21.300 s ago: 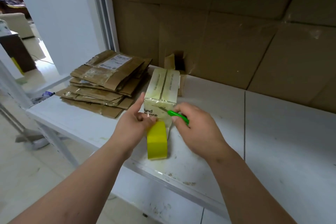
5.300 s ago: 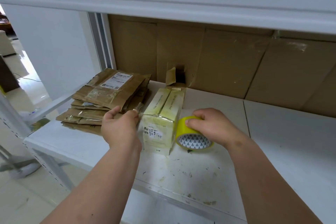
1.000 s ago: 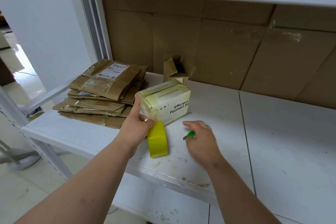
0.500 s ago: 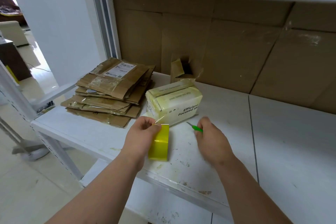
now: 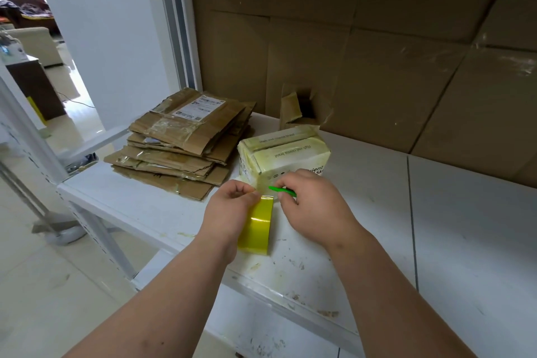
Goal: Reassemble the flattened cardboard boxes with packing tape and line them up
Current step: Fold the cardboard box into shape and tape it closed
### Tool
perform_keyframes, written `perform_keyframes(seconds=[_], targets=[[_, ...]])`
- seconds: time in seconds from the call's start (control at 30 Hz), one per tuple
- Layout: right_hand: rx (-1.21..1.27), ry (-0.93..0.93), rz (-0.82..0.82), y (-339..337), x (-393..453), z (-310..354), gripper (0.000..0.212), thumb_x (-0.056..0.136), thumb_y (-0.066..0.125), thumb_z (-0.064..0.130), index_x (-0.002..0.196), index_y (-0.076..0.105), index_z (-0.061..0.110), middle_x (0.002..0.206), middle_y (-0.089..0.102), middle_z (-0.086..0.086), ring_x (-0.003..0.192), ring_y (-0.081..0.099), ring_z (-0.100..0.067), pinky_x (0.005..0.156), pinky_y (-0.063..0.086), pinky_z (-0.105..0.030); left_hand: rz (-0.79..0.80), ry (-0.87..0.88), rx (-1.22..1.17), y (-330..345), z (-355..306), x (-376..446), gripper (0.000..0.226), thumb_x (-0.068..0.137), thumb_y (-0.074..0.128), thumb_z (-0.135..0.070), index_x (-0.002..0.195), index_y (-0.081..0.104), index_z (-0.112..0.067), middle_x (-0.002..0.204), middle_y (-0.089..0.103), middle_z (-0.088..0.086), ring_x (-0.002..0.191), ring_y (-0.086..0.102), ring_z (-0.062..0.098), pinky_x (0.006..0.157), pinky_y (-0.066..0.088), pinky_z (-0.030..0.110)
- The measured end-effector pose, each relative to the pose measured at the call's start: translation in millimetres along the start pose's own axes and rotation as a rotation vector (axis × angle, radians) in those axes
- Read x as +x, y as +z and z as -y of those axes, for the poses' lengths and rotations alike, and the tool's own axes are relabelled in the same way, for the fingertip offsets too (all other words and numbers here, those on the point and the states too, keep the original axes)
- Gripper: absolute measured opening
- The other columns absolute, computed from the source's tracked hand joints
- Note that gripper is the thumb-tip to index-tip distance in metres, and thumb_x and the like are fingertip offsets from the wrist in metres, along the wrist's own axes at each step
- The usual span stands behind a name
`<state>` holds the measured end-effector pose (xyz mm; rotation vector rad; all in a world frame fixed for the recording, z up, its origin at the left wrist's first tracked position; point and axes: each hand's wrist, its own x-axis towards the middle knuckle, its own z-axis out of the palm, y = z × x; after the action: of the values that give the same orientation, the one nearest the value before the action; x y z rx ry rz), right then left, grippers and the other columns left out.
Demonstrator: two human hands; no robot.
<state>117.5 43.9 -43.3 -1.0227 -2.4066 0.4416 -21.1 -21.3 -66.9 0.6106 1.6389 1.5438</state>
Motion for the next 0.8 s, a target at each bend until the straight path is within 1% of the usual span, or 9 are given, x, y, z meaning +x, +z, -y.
perform_keyframes(seconds=[0.2,0.3,0.4,0.5,0.67,0.8], targets=[[-0.050,-0.037,0.012,-0.5,7.1,4.4,0.017,0.094,0.057,0.023,0.107,0.068,0.022,0.103,0.058,0.004,0.093,0.056,-0.018,0.077,0.050,-0.035,-0.011,-0.005,0.003,1.5,0.9,2.7,0.013,0.088,0.069,-0.012,0.077,0.065,-0.017,0.076,0.064,0.004,0.075,0.056,0.023,0.070,0.044,0.038],[-0.066,-0.060,0.027,0.0,10.6,7.1,0.018,0.095,0.056,0.023,0.109,0.068,0.022,0.109,0.060,0.002,0.098,0.057,-0.020,0.080,0.051,-0.035,-0.019,-0.003,0.005,2.0,0.6,4.0,0.012,0.087,0.070,-0.012,0.077,0.066,-0.016,0.078,0.066,0.005,0.076,0.057,0.024,0.071,0.045,0.039],[-0.106,-0.060,0.051,-0.6,15.0,10.6,0.017,0.096,0.053,0.022,0.106,0.067,0.022,0.105,0.058,0.000,0.096,0.057,-0.022,0.079,0.050,-0.036,-0.026,-0.002,0.008,2.0,1.1,4.5,0.012,0.087,0.071,-0.013,0.075,0.067,-0.017,0.078,0.066,0.006,0.075,0.057,0.025,0.071,0.045,0.039],[-0.147,-0.056,0.068,0.1,18.5,15.1,0.019,0.097,0.052,0.024,0.108,0.067,0.023,0.101,0.055,-0.001,0.094,0.055,-0.023,0.077,0.050,-0.037,-0.028,0.003,-0.005,2.7,2.3,4.7,0.014,0.086,0.072,-0.015,0.074,0.066,-0.018,0.078,0.065,0.006,0.075,0.056,0.024,0.071,0.043,0.039],[-0.152,-0.054,0.089,-0.9,19.9,14.7,0.020,0.098,0.051,0.024,0.111,0.067,0.024,0.101,0.054,-0.001,0.094,0.054,-0.022,0.077,0.050,-0.035,-0.037,0.018,0.016,3.9,1.4,6.4,0.015,0.086,0.070,-0.015,0.073,0.064,-0.018,0.073,0.061,0.004,0.072,0.052,0.022,0.068,0.041,0.037],[-0.133,-0.033,0.091,-3.7,21.2,12.4,0.021,0.098,0.053,0.023,0.111,0.068,0.026,0.104,0.056,-0.001,0.095,0.056,-0.022,0.079,0.051,-0.037,-0.063,0.044,0.065,5.8,2.1,7.7,0.014,0.086,0.069,-0.015,0.073,0.064,-0.017,0.070,0.059,0.001,0.070,0.051,0.021,0.066,0.040,0.036]])
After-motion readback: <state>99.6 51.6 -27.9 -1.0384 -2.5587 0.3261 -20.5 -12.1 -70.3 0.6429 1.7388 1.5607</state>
